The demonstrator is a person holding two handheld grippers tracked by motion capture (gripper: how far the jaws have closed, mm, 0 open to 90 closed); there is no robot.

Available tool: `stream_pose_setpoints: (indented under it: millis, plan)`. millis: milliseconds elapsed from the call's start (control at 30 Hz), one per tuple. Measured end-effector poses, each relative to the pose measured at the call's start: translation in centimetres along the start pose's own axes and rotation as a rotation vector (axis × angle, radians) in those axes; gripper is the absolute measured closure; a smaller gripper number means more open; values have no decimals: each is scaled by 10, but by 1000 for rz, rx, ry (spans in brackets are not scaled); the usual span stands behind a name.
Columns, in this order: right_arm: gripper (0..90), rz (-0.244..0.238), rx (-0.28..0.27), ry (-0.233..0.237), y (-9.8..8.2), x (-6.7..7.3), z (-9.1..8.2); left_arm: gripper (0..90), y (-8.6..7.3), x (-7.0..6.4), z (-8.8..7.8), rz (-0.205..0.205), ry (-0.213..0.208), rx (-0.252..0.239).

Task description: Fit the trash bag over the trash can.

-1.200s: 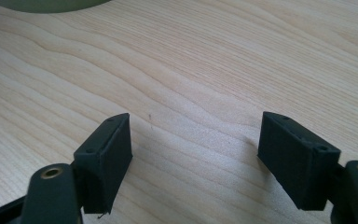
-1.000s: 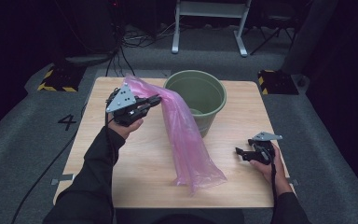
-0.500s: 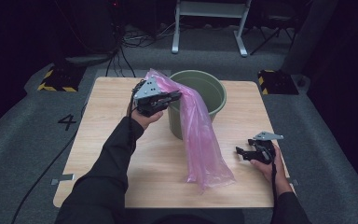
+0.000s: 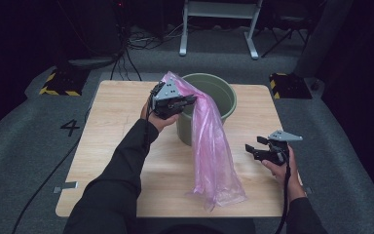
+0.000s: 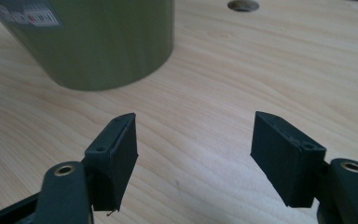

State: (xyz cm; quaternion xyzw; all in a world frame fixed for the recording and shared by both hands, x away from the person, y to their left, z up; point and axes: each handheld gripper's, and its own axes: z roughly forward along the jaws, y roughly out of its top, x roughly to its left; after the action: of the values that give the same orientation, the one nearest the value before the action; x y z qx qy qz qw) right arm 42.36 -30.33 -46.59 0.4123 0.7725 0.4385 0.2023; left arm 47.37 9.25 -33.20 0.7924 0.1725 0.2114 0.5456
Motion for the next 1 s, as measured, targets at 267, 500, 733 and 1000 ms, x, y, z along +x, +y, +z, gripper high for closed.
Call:
stream_pose_setpoints:
  millis: [267, 500, 733, 1000]
  plan:
    - [312, -14, -36, -5, 15, 3, -5, 883, -1, 2, 8, 4, 8, 36]
    - [310, -45, -136, 87, 43, 26, -21, 883, -4, 2, 15, 8, 16, 74]
    - [288, -73, -154, 121, 56, 38, -24, 881, -6, 3, 18, 4, 10, 87]
    - [254, -105, -156, 122, 67, 46, -24, 881, -7, 3, 19, 7, 11, 93]
